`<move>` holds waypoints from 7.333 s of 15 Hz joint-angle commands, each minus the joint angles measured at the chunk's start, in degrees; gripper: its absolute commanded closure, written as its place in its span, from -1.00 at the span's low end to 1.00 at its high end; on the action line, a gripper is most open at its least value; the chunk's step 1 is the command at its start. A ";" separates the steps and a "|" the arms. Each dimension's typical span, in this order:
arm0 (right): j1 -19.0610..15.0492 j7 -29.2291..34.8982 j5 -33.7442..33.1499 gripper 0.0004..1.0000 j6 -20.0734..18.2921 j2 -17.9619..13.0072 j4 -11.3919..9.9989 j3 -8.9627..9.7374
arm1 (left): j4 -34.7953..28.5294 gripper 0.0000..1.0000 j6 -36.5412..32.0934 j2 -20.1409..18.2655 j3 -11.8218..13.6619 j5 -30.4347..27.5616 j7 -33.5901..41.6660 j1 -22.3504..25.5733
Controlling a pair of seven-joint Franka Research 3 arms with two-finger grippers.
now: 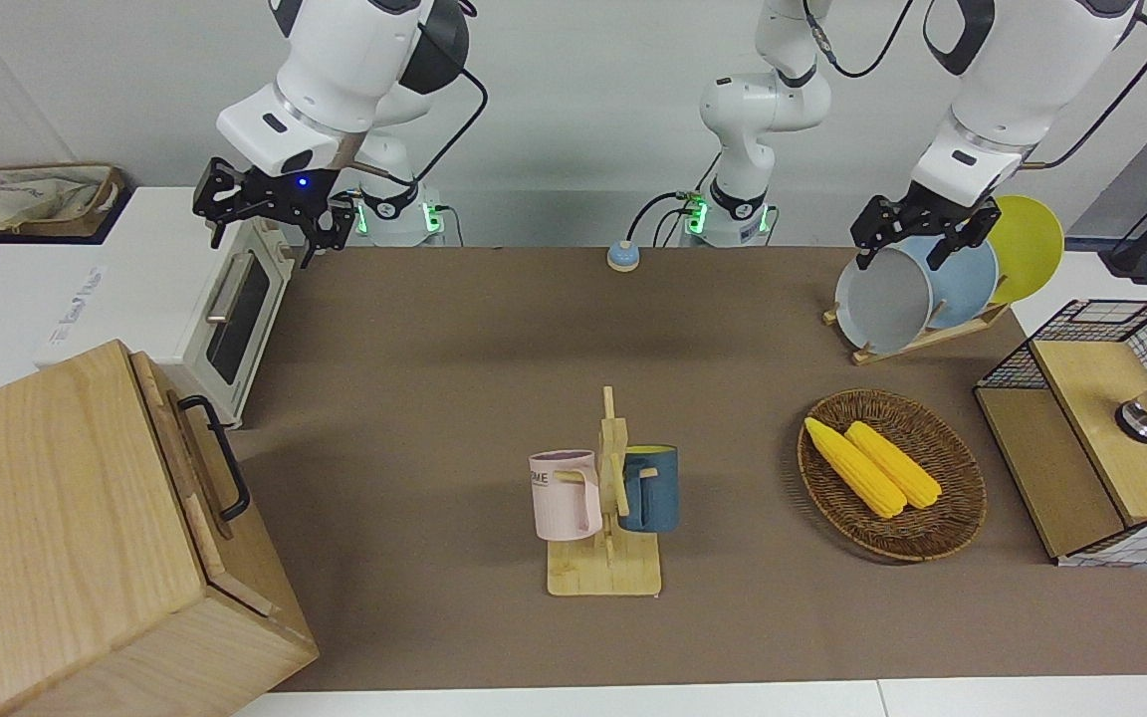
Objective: Slide drawer open with right arm
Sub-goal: 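Reach the right gripper up to the black drawer handle, then close the right gripper around the black drawer handle, then pull the handle toward the robot to slide the drawer out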
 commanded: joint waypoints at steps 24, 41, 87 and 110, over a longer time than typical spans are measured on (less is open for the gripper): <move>1.96 16.71 -47.32 -0.96 18.79 12.30 -9.22 1.03 | 1.40 -0.99 -1.13 0.65 -0.40 0.98 0.56 0.31; 2.57 32.10 -56.91 -0.96 18.00 20.92 -9.14 0.42 | 1.49 -0.99 -1.13 0.65 -0.40 0.98 0.56 0.31; 6.96 28.23 -53.93 1.00 14.40 21.19 -9.75 0.24 | 1.40 -0.99 -1.13 0.65 -0.40 0.98 0.56 0.31; 20.24 28.23 -45.49 1.00 0.60 21.71 -9.22 0.32 | 1.49 -0.99 -1.13 0.65 -0.40 0.98 0.56 0.31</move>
